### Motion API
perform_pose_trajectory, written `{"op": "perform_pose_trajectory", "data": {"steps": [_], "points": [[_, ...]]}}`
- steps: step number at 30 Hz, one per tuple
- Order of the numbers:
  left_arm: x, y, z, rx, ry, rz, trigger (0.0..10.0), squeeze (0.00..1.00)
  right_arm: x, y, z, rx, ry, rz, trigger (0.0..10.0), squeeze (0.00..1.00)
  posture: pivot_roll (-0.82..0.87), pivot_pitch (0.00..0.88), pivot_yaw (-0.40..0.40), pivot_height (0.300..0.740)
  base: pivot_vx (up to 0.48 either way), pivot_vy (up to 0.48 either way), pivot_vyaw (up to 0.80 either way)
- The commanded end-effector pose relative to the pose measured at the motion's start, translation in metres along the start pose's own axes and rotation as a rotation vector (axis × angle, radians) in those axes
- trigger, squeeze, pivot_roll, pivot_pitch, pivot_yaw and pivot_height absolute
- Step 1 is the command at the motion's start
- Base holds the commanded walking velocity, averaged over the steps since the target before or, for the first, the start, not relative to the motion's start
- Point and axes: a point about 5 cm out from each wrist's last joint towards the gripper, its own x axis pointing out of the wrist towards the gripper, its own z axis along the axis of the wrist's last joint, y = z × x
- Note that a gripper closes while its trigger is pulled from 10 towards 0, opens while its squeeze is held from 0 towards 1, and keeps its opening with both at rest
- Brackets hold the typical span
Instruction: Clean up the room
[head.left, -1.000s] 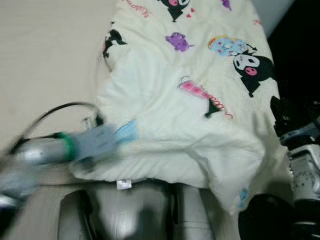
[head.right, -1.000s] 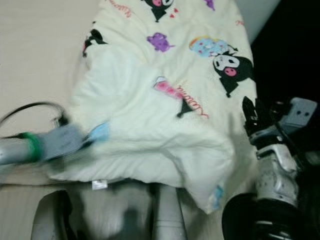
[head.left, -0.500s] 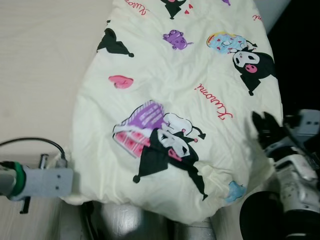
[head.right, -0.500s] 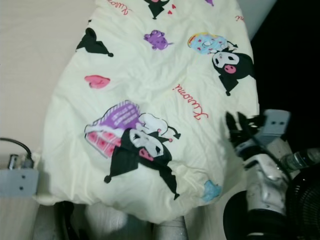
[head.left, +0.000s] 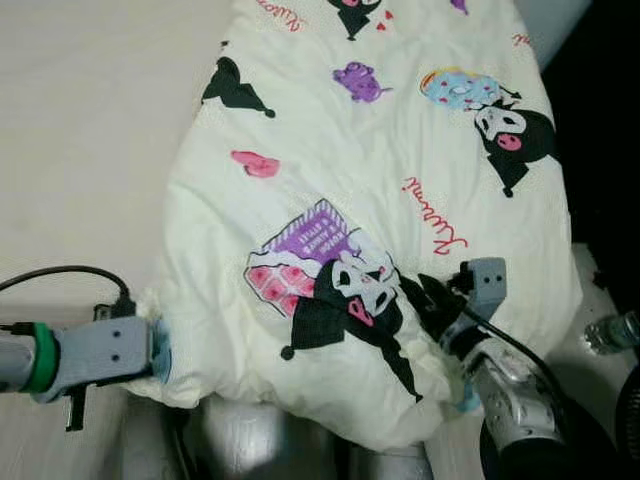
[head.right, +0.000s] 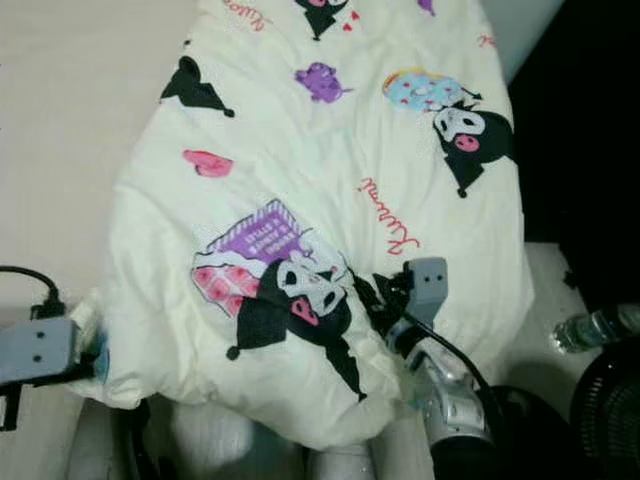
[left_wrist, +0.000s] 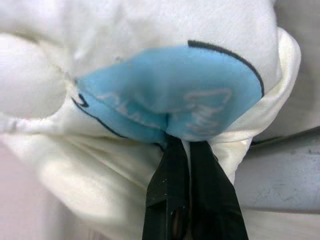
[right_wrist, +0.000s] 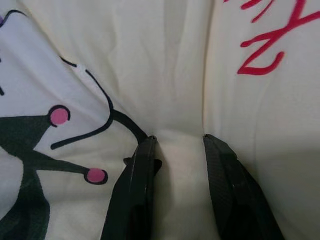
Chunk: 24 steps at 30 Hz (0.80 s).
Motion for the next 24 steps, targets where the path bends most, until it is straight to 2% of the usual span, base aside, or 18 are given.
{"op": "perform_pose_trajectory", "data": {"steps": [1,2,3,5,7,8,10,11,13,14,15,17,19,21,22,23,24], "points": [[-0.008,0.001,-0.009,-0.069,0.006,0.011,10.0,0.0,-0.035,-0.035,-0.049,0.08,0.204,-0.248,10.0,0.0,-0.12,0.228,-0.02,0.505,0.0,0.0,0.0],[-0.01,0.004,-0.01,-0.091,0.001,0.029,10.0,0.0,-0.042,-0.044,-0.052,0.087,0.215,-0.313,10.0,0.0,-0.12,0.228,-0.02,0.505,0.0,0.0,0.0],[-0.01,0.004,-0.01,-0.091,0.001,0.029,10.0,0.0,-0.042,-0.044,-0.052,0.087,0.215,-0.313,10.0,0.0,-0.12,0.228,-0.02,0.505,0.0,0.0,0.0],[-0.016,0.011,-0.011,-0.14,-0.023,0.074,10.0,0.0,-0.065,-0.079,-0.052,0.043,0.235,-0.505,10.0,0.0,-0.12,0.23,-0.012,0.505,0.0,0.0,0.0],[-0.018,0.021,-0.007,-0.167,-0.063,0.147,10.0,0.0,-0.087,-0.112,-0.042,-0.023,0.24,-0.669,10.0,0.0,-0.12,0.23,-0.01,0.505,0.0,0.0,0.0],[-0.018,0.021,-0.007,-0.167,-0.063,0.147,10.0,0.0,-0.087,-0.112,-0.042,-0.023,0.24,-0.669,10.0,0.0,-0.12,0.23,-0.01,0.505,0.0,0.0,0.0],[-0.016,0.033,0.002,-0.187,-0.132,0.226,10.0,0.0,-0.102,-0.133,-0.029,-0.086,0.228,-0.774,10.0,0.0,-0.12,0.23,-0.011,0.505,0.0,0.0,0.0],[-0.016,0.033,0.002,-0.187,-0.132,0.226,10.0,0.0,-0.102,-0.133,-0.029,-0.086,0.228,-0.774,10.0,0.0,-0.12,0.23,-0.011,0.505,0.0,0.0,0.0],[-0.009,0.04,0.019,-0.204,-0.234,0.278,10.0,0.0,-0.108,-0.144,-0.013,-0.139,0.172,-0.807,10.0,0.0,-0.13,0.23,-0.008,0.505,0.0,0.0,0.0],[-0.009,0.04,0.019,-0.204,-0.234,0.278,10.0,0.0,-0.108,-0.144,-0.013,-0.139,0.172,-0.807,10.0,0.0,-0.13,0.23,-0.008,0.505,0.0,0.0,0.0],[-0.005,0.043,0.024,-0.222,-0.261,0.309,10.0,0.0,-0.102,-0.139,-0.004,-0.155,0.111,-0.726,10.0,0.0,-0.13,0.23,-0.004,0.505,0.0,0.0,0.0],[0.002,0.047,0.022,-0.216,-0.2,0.341,10.0,0.0,-0.086,-0.119,0.007,-0.177,0.039,-0.512,10.0,0.0,-0.14,0.23,-0.003,0.505,0.0,0.0,0.0],[0.004,0.034,0.009,-0.054,-0.033,0.254,10.0,0.0,-0.074,-0.095,0.009,-0.218,0.037,-0.316,10.0,0.0,-0.14,0.231,-0.003,0.505,0.0,0.0,0.0],[0.004,0.034,0.009,-0.054,-0.033,0.254,10.0,0.0,-0.074,-0.095,0.009,-0.218,0.037,-0.316,10.0,0.0,-0.14,0.231,-0.003,0.505,0.0,0.0,0.0],[-0.001,0.019,-0.005,0.01,0.074,0.143,10.0,0.0,-0.068,-0.085,0.007,-0.238,0.046,-0.267,10.0,0.0,-0.13,0.232,-0.002,0.505,0.0,0.0,0.0],[-0.001,0.019,-0.005,0.01,0.074,0.143,10.0,0.0,-0.068,-0.085,0.007,-0.238,0.046,-0.267,10.0,0.0,-0.13,0.232,-0.002,0.505,0.0,0.0,0.0],[-0.008,0.01,-0.015,-0.005,0.126,0.084,10.0,0.0,-0.064,-0.083,0.006,-0.245,0.048,-0.282,10.0,0.0,-0.13,0.232,-0.002,0.505,0.0,0.0,0.0]]}}
